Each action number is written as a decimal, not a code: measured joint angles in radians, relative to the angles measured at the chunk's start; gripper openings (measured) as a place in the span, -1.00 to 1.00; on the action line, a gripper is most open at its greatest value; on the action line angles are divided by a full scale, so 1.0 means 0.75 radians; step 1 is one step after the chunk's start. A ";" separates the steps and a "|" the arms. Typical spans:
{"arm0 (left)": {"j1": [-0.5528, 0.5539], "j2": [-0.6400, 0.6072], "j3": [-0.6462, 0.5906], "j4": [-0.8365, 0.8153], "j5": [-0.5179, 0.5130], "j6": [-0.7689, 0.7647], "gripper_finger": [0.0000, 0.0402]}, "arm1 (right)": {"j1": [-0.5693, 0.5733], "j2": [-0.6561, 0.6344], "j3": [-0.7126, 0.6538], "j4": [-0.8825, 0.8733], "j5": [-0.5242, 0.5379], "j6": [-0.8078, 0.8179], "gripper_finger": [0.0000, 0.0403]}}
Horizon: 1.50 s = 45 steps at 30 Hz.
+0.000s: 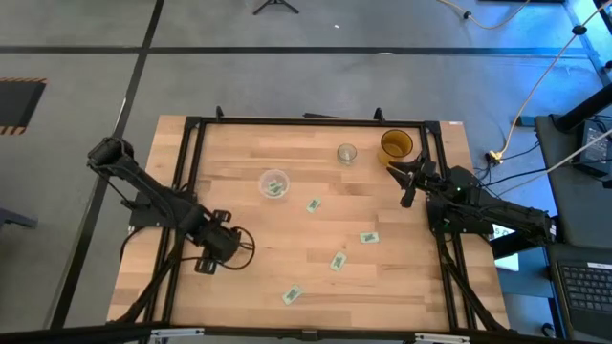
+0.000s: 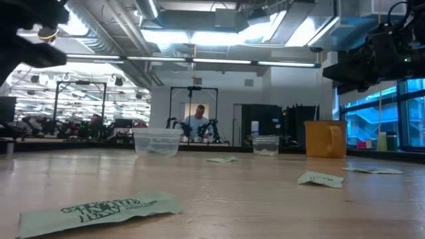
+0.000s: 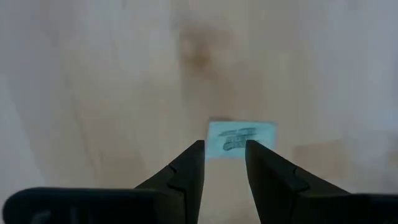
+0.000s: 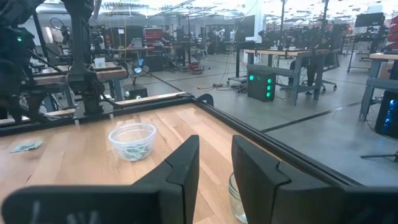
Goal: Pick and place Stevia / Truvia into bins
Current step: Put the stevia packet into the transparent container
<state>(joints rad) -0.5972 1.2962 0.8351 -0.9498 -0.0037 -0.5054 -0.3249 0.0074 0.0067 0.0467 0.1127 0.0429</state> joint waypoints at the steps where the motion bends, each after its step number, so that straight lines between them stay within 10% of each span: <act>1: -0.012 0.001 -0.016 0.000 -0.032 -0.037 -0.44 | 0.000 0.000 0.000 -0.001 0.000 0.001 -0.51; 45: -0.038 0.240 -0.229 0.353 0.064 -0.025 -0.42 | 0.000 0.000 0.000 0.000 0.000 0.007 -0.51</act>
<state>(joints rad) -0.6257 1.4759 0.6636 -0.6851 0.0439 -0.5243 -0.3251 0.0074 0.0071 0.0464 0.1130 0.0483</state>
